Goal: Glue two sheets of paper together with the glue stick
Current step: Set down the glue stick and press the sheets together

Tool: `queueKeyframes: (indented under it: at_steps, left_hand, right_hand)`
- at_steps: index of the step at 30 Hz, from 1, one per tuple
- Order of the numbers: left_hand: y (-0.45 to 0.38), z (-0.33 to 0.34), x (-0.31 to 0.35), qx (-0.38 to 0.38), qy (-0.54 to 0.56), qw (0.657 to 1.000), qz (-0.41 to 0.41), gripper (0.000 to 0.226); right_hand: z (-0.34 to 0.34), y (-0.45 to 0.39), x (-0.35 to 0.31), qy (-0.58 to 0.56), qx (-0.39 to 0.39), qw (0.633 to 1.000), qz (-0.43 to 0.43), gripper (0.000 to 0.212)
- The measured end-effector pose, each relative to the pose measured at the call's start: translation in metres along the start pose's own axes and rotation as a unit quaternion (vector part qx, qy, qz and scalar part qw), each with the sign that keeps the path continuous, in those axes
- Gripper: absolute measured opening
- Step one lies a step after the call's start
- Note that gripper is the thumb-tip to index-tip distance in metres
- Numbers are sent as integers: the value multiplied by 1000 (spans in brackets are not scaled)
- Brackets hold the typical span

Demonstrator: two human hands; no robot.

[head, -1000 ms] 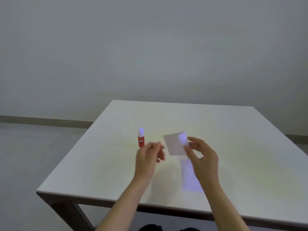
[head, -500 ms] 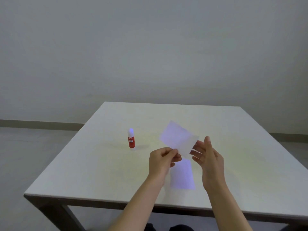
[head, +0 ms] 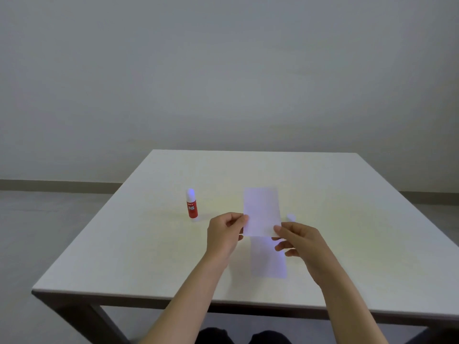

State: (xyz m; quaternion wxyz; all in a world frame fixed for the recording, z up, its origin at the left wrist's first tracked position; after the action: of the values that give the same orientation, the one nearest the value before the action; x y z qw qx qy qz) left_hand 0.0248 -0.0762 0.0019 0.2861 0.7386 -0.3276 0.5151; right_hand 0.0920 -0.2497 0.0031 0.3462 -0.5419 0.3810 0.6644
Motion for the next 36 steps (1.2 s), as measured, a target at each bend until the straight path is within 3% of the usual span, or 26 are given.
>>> queueKeyframes:
  at_steps: [4, 18, 36]
  left_hand:
    - [3, 4, -7, -27, -43, 999, 12, 16]
    - [15, 11, -30, -48, -231, 971, 38, 13]
    - [15, 15, -34, -56, -241, 968, 37, 13]
  right_hand:
    - [-10, -7, -4, -22, 62, 998, -24, 22]
    - [-26, -1, 34, 130, 117, 985, 8, 25]
    - [-26, 0, 36, 189, 125, 974, 2, 17]
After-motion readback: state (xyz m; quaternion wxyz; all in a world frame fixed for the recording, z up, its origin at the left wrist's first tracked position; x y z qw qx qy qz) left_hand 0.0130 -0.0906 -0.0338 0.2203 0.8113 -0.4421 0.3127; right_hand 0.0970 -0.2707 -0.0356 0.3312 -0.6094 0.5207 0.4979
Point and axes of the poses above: each hand's wrist, its own y-axis away from the middle knuckle, its own z-axis out of the palm, x = y × z, the point moved 6 cm from there along -y, towards the middle knuckle, and after that the axes turned 14 degrees about -y, right-handed, at the moved point
